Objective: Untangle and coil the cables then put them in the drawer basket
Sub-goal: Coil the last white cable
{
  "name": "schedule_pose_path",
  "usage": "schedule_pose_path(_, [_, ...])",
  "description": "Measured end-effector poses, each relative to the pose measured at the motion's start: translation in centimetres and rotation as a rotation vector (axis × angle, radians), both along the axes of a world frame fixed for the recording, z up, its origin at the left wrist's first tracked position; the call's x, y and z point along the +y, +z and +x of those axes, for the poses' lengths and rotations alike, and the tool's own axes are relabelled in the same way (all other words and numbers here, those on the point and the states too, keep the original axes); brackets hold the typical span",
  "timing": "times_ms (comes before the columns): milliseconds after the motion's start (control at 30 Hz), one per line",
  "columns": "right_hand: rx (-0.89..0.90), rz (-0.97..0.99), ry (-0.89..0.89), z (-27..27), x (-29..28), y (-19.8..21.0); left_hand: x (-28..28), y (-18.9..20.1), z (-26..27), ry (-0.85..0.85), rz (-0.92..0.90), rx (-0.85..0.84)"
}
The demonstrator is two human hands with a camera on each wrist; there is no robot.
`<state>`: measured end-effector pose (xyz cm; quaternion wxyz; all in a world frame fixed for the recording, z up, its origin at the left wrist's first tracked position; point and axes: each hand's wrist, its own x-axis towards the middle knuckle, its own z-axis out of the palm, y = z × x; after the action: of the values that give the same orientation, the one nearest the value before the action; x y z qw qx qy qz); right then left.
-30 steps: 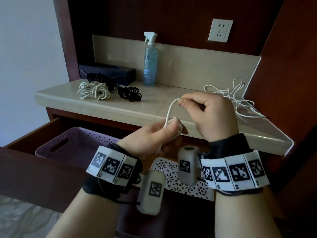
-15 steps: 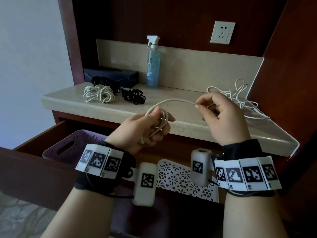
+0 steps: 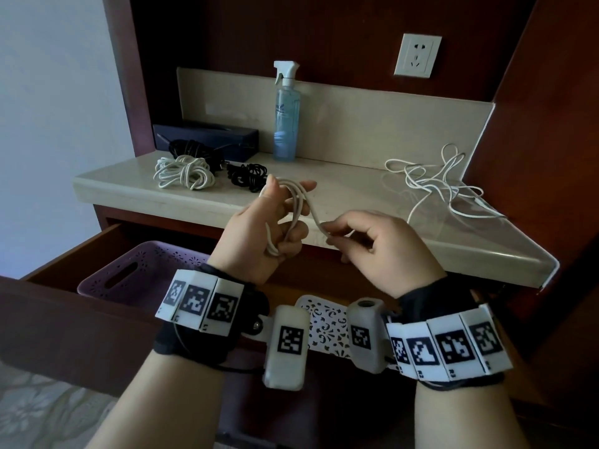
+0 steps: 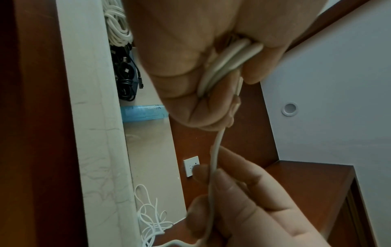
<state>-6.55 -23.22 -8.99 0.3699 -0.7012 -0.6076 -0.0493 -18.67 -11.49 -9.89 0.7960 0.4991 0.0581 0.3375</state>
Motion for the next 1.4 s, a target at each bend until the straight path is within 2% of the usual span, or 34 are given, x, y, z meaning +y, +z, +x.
schedule_pose_path(100, [-0.019, -0.078, 0.023, -0.2, -0.4, 0.0, -0.2, 0.3, -0.1, 0.065, -0.019, -0.013])
schedule_pose_path(200, [-0.013, -0.145, -0.035, 0.7, -1.1, 0.3, 0.1, 0.6, -0.4, 0.105, -0.042, -0.065])
schedule_pose_path(367, [-0.012, -0.075, -0.156, 3.0, -3.0, 0.6, 1.0, 0.8, -1.4, 0.162, -0.061, -0.101])
schedule_pose_path(567, [-0.033, -0.054, -0.030, 1.5, -2.4, 0.4, 1.7, 0.0, -1.6, 0.275, -0.265, -0.148])
schedule_pose_path(667, [-0.069, -0.081, 0.053, 0.8, -1.8, 0.2, 1.8, 0.3, -1.5, 0.279, -0.290, -0.140])
schedule_pose_path(800, [-0.106, -0.067, 0.162, -0.3, -1.4, 0.7, 1.5, 0.4, -1.2, 0.266, -0.121, 0.012])
schedule_pose_path(900, [-0.134, 0.064, 0.202, -0.8, -1.0, 1.4, 0.5, -0.1, -0.7, 0.215, 0.086, 0.185])
schedule_pose_path(1000, [-0.126, 0.185, 0.161, -0.8, -0.5, 1.9, -0.1, -0.7, -0.5, 0.121, 0.206, 0.332])
schedule_pose_path(1133, [-0.107, 0.293, 0.030, -0.6, 0.0, 1.8, -0.6, -0.7, -0.2, -0.143, 0.296, 0.306])
schedule_pose_path(1300, [-0.025, 0.312, -0.037, -0.3, 0.6, 1.7, -1.0, -1.0, -0.2, -0.276, 0.481, 0.289])
schedule_pose_path(1400, [-0.052, 0.329, -0.056, 0.0, 0.6, 1.7, -0.6, -0.8, -0.2, -0.234, 0.539, 0.387])
